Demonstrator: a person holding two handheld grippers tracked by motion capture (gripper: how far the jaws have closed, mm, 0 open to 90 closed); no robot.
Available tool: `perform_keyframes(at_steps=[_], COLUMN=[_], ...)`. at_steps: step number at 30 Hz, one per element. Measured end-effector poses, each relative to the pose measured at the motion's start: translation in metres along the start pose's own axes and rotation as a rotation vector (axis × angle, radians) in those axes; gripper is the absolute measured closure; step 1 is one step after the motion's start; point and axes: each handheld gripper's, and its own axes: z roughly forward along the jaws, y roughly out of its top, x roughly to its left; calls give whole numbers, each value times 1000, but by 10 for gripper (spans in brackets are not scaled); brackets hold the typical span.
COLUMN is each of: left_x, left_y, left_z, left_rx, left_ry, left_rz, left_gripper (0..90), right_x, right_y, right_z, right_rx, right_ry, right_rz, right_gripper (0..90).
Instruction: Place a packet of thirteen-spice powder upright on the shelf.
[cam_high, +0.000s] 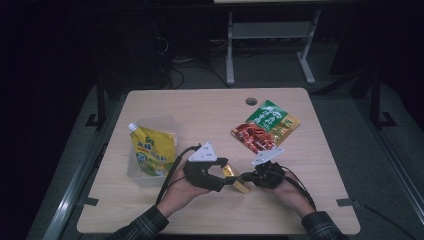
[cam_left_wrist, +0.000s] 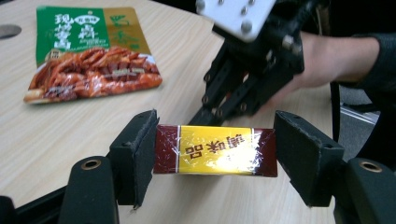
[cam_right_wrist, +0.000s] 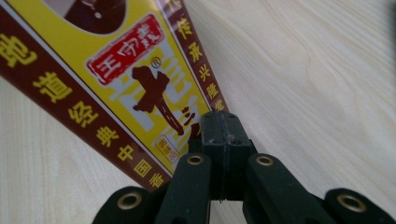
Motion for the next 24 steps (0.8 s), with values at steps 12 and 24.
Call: perform_keyframes(at_steps=[12, 24], left_x=[0, -6], left_y=[14, 17], left_z=[17, 18], left_rx=[-14, -45], left_ry=[-26, -36], left_rz=[10, 19], left_gripper=[324, 281], right_x=[2, -1], right_y=[0, -2], right_z=[2, -6], right_rx=[8, -8], right_ry=[22, 6], right_rz=[-4, 7], right_gripper=[896, 896])
